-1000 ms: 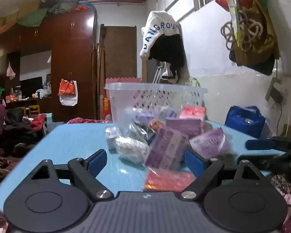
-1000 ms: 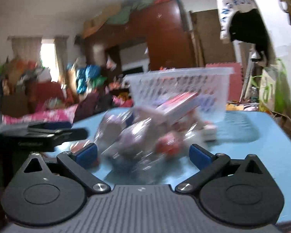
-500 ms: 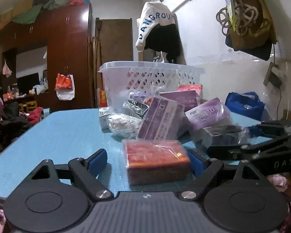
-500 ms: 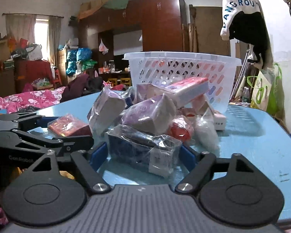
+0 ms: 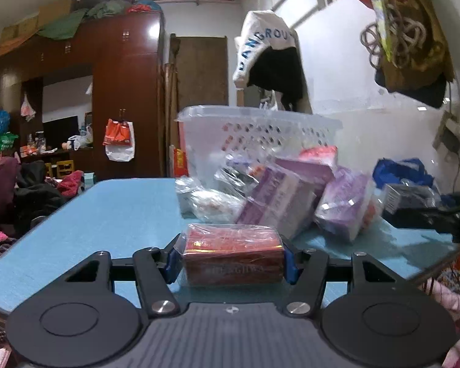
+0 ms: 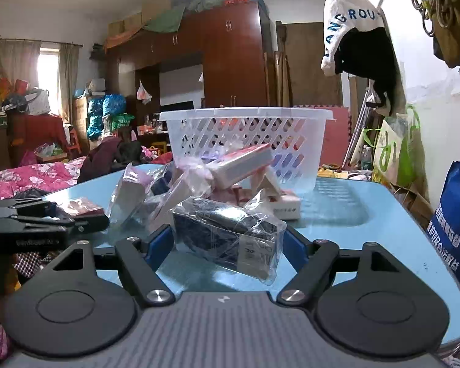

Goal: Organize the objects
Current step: 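Carry both packages over the white basket and open both grippers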

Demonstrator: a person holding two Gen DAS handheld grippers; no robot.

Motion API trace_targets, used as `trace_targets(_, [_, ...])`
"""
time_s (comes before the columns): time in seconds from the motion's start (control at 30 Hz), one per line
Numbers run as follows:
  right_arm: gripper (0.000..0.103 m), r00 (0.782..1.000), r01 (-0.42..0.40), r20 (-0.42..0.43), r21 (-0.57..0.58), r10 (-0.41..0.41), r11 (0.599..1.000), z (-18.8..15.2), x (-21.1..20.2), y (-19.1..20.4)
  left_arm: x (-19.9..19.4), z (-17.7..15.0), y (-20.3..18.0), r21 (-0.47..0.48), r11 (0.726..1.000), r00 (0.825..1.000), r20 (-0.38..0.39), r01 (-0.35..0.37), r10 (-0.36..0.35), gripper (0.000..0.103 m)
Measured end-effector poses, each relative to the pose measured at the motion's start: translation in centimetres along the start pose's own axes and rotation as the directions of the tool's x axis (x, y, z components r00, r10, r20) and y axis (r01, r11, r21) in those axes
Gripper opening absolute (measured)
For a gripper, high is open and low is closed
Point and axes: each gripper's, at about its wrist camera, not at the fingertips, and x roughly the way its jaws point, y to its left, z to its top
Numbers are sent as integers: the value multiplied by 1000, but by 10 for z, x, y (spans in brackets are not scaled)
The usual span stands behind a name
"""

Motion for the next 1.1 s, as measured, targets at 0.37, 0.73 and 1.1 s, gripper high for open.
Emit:
trace_targets(0.37, [77,997,63,50,77,-66,995,10,-6,-39,1,27,38,-94,993,996,58,-64,70,64])
trace_targets(0.73, [76,994,73,81,72,-78,995,13,-8,-46,5,38,43,-91,996,997,72,11,-5,64])
trace_targets(1.1, [76,991,1,134,-5,-1,1000,83,16,-49,26,105,41,-120,988,989,123,101,-86,64])
